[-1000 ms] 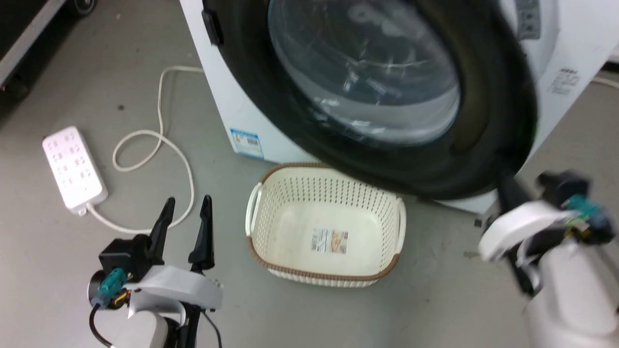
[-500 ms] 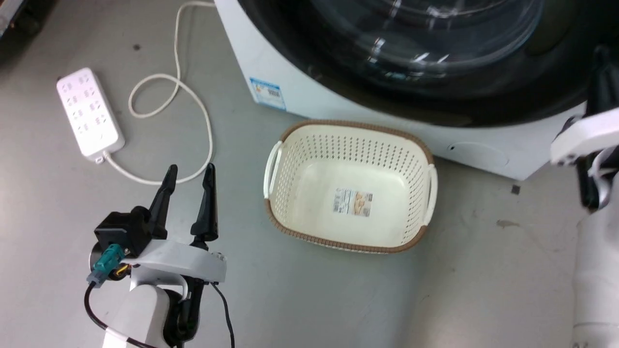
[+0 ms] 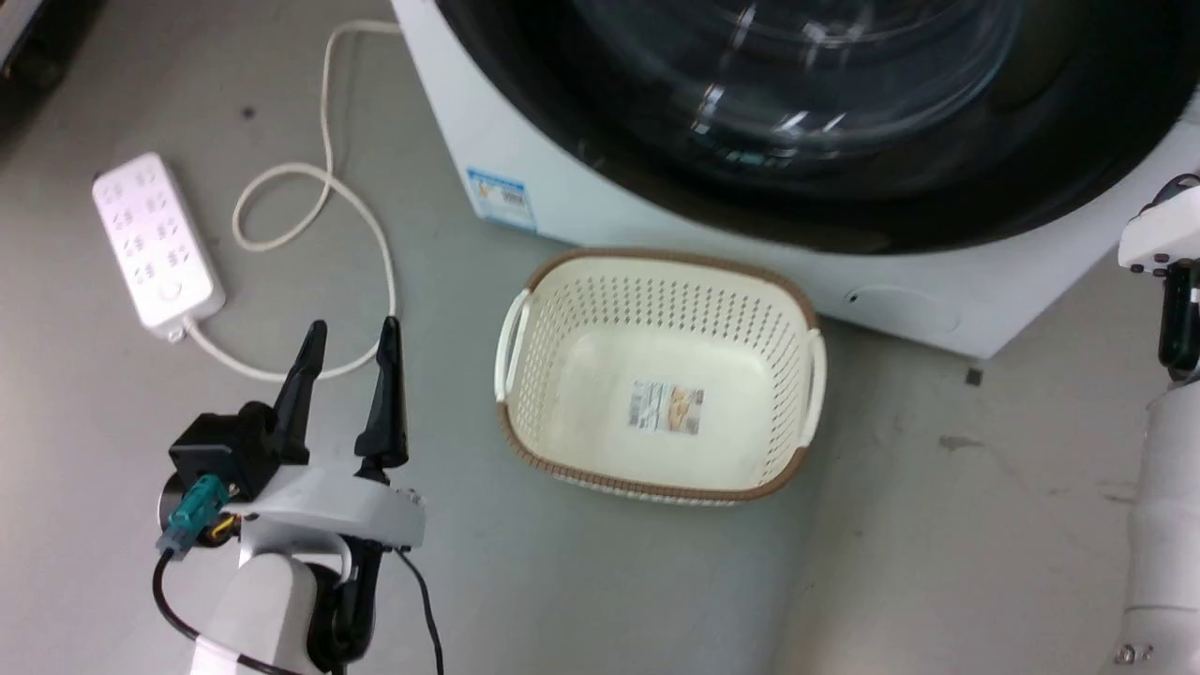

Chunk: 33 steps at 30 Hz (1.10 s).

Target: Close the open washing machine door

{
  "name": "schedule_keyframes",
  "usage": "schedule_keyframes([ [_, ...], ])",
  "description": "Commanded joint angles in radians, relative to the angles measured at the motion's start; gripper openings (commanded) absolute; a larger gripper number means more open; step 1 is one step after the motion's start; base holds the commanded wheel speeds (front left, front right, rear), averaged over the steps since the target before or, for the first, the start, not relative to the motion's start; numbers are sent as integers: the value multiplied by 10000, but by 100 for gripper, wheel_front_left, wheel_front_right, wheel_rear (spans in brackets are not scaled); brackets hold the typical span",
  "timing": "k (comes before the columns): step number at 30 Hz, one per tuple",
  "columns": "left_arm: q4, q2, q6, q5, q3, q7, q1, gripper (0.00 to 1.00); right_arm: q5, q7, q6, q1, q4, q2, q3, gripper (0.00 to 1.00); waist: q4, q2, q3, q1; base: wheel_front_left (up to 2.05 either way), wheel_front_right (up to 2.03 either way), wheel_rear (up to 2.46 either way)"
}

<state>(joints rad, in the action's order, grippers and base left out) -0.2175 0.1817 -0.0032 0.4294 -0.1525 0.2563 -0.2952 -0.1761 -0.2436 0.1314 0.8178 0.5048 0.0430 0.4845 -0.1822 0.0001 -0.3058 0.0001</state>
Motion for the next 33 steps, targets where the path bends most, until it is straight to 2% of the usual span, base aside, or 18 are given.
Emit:
schedule_keyframes([
  [1, -45, 3, -33, -82, 60, 54, 154, 100, 217, -93, -7, -156, -119, 72, -109, 0, 362, -1, 517, -1, 0, 0, 0],
  [7, -168, -5, -34, -218, 197, 55, 611, 100, 1176, -173, -7, -1609, -902, 72, -907, 0, 1137, -1, 1735, -1, 0, 0, 0],
  [11, -191, -16, 4, -301, 226, 55, 929, 100, 1616, -178, -7, -3093, -1747, 72, -1633, 0, 1614, -1, 2428, -1, 0, 0, 0],
  [16, -174, -26, 42, -350, 189, 55, 1333, 100, 2062, -172, -7, -4982, -2159, 72, -2653, 0, 2040, -1, 2988, -1, 0, 0, 0],
  [25, -120, 72, 120, -472, 18, 40, 1590, 100, 2232, -49, -7, -7113, -2482, 72, -3685, 0, 2278, -1, 3157, -1, 0, 0, 0],
  [31, -162, 149, 194, -644, -172, -14, 1675, 100, 2429, 124, -7, -7980, -2804, 72, -3837, 0, 2262, -1, 3275, -1, 0, 0, 0],
  [32, -169, 160, 196, -653, -192, -18, 1684, 100, 2441, 168, -7, -8068, -2878, 72, -3864, 5, 2256, -1, 3290, -1, 0, 0, 0],
  [33, -182, 179, 202, -674, -219, -31, 1693, 100, 2439, 222, -7, -8148, -2946, 72, -3906, 48, 2246, -1, 3309, -1, 0, 0, 0],
])
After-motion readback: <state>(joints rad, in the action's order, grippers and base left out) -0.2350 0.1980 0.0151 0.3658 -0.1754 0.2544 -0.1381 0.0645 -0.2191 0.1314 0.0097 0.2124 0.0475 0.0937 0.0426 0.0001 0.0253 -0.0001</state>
